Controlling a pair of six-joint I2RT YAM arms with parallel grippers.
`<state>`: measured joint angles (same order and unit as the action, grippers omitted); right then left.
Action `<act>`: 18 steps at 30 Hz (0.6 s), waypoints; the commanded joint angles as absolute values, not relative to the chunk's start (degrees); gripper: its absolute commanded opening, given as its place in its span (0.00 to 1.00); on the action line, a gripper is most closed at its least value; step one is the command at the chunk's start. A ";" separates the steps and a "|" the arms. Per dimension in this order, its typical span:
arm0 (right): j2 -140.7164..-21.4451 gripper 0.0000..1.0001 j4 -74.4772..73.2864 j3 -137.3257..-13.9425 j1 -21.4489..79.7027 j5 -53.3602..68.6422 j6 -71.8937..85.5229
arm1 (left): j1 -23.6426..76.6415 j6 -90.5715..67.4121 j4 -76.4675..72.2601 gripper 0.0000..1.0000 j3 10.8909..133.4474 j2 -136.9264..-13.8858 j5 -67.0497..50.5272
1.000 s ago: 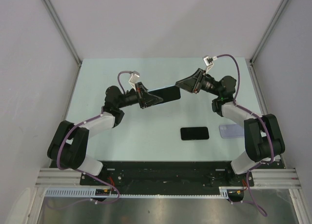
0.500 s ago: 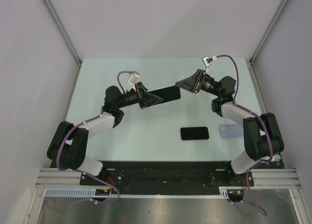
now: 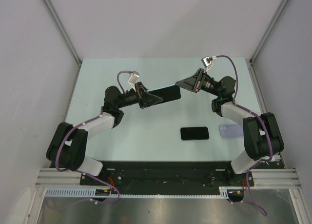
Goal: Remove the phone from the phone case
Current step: Remove the phone case from the phone.
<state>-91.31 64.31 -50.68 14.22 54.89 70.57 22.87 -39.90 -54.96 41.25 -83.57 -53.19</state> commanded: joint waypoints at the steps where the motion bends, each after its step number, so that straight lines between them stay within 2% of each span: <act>1: -91.85 0.23 64.25 -50.80 13.97 51.94 73.74 | 24.08 -37.62 -60.38 0.00 42.28 -80.33 -56.25; 18: -92.99 0.22 61.88 -50.80 13.71 49.40 78.31 | 25.49 -36.74 -60.47 0.00 43.42 -79.19 -60.47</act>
<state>-91.94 63.83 -50.68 14.11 54.43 76.09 23.03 -39.40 -54.68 41.25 -83.40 -53.34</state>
